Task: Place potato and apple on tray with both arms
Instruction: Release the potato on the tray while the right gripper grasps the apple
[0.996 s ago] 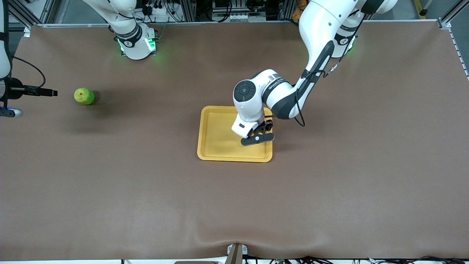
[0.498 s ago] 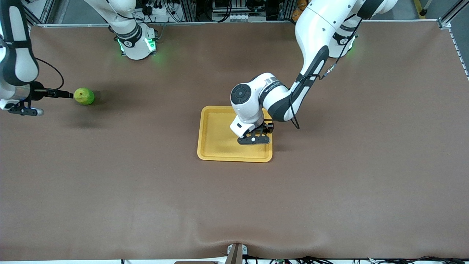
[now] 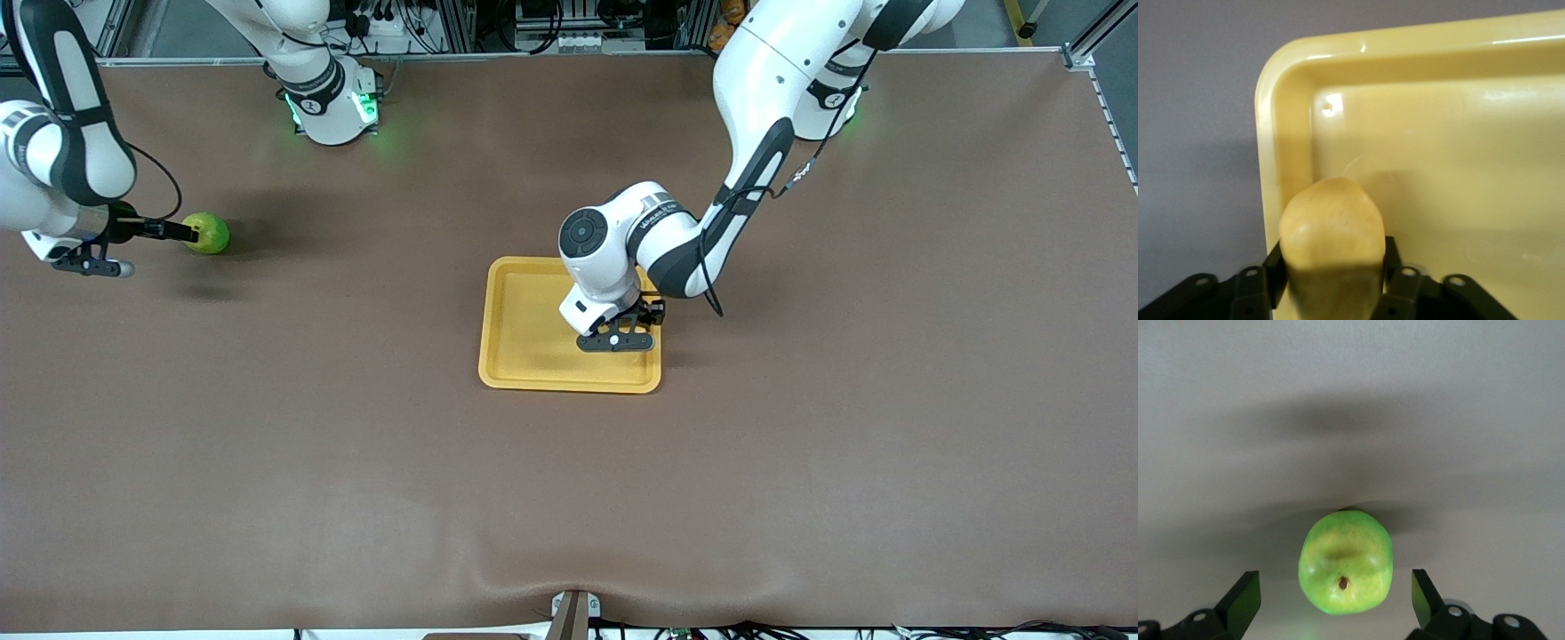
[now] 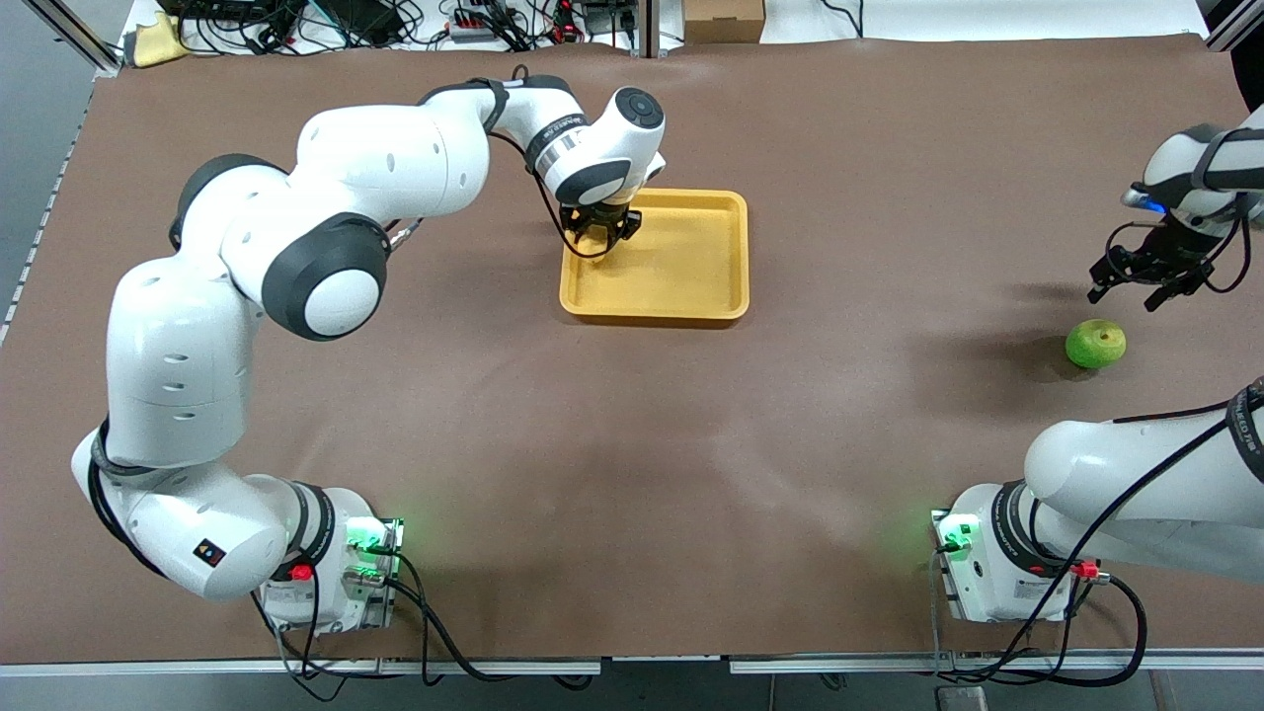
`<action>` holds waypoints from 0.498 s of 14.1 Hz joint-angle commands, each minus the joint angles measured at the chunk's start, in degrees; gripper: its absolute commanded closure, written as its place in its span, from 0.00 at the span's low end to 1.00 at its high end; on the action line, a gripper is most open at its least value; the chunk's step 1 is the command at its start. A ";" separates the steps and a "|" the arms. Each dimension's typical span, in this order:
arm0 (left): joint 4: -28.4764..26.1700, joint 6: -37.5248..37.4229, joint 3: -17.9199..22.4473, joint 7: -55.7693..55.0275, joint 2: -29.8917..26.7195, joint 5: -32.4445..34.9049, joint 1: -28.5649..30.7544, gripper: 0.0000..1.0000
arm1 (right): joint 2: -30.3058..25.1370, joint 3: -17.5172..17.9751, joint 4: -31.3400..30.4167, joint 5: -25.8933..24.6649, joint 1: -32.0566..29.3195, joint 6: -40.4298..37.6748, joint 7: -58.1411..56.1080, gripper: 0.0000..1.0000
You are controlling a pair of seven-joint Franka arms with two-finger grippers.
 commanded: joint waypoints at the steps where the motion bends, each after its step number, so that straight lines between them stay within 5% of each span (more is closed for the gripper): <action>1: 1.11 -0.94 0.53 0.02 -0.05 1.11 -0.85 0.00 | 1.48 0.95 -2.62 -0.86 -2.30 4.34 -0.70 0.00; 7: 1.46 -4.35 0.53 0.64 -7.77 -1.26 4.14 0.00 | 4.47 0.95 -8.70 -0.86 -2.91 15.25 -1.65 0.04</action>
